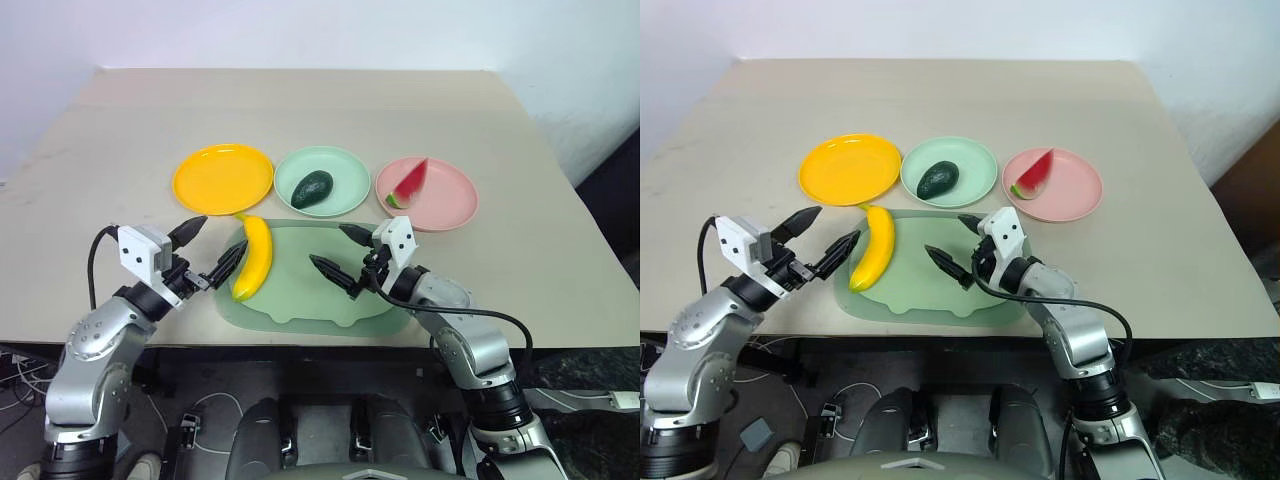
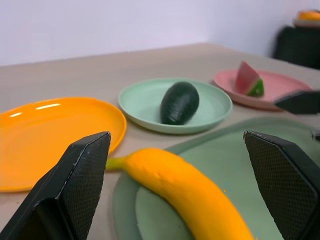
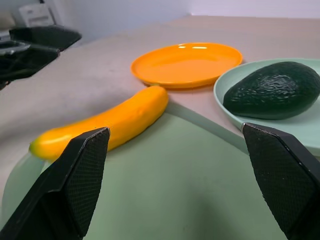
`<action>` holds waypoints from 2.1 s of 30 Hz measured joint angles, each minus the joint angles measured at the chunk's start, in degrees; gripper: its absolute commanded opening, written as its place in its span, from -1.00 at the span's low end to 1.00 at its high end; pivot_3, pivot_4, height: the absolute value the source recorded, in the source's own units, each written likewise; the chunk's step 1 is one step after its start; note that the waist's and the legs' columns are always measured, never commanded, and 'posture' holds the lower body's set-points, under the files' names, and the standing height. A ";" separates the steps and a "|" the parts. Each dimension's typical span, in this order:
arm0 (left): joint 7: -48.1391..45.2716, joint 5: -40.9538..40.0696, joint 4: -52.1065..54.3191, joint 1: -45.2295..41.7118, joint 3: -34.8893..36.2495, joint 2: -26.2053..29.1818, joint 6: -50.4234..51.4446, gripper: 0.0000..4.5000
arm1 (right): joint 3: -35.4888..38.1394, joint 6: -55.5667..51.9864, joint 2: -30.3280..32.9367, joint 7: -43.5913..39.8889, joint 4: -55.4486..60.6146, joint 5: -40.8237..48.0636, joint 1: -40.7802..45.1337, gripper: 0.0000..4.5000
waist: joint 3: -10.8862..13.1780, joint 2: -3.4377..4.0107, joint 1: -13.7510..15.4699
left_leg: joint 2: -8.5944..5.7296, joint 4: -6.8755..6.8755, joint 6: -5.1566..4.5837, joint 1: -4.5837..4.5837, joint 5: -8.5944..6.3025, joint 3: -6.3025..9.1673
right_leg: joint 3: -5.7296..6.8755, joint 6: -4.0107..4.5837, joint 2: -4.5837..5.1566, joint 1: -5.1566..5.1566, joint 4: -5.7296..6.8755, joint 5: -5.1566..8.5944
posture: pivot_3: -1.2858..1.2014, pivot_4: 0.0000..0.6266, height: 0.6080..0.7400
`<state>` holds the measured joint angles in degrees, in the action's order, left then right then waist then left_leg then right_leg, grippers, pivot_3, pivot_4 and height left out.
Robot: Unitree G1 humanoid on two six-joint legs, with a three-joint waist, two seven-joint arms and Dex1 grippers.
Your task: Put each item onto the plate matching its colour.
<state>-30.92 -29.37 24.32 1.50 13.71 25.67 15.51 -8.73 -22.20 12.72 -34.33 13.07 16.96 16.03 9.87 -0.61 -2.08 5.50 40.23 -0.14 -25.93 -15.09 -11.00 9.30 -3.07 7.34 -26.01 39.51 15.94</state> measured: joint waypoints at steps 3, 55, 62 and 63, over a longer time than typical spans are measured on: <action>5.21 2.67 2.80 0.62 -2.03 -2.54 1.48 1.00 | -0.09 0.15 0.11 0.17 0.00 -0.43 0.03 0.99 | 0.00 -0.01 0.13 | 0.01 -0.04 -0.01 0.37 -0.02 0.02 | 0.02 0.00 0.00 0.36 -0.09 0.01 | 0.03 -0.52 0.32; 29.58 16.33 0.60 -24.77 -12.31 -14.47 51.60 -0.22 | 1.97 -6.03 5.25 -1.06 3.69 3.61 0.14 1.00 | -0.07 -0.10 1.39 | -0.01 -0.02 -0.05 0.58 -0.04 0.14 | 0.09 0.01 0.02 0.64 -0.13 0.00 | 0.03 -0.52 0.32; 26.31 12.94 5.21 -23.12 -9.48 -15.27 54.95 -0.22 | 1.62 -5.67 5.41 -1.60 3.66 3.46 -0.04 1.00 | -0.06 -0.11 1.34 | 0.00 -0.03 -0.05 0.54 -0.04 0.14 | 0.09 0.00 0.02 0.60 -0.15 0.01 | 0.03 -0.52 0.32; 25.70 12.44 6.73 -22.44 -9.69 -14.56 55.51 -0.22 | 1.61 -5.48 5.42 -1.75 3.64 3.44 -0.04 1.00 | -0.06 -0.11 1.32 | 0.00 -0.04 -0.04 0.54 -0.04 0.13 | 0.09 0.00 0.02 0.60 -0.15 0.01 | 0.03 -0.52 0.32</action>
<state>-5.22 -16.93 31.05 -20.94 4.02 11.11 71.02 -7.12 -27.68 18.14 -36.08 16.71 20.40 15.99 9.81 -0.73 -0.77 5.50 40.19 -0.18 -25.39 -15.13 -10.86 9.39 -3.06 7.36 -25.41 39.35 15.94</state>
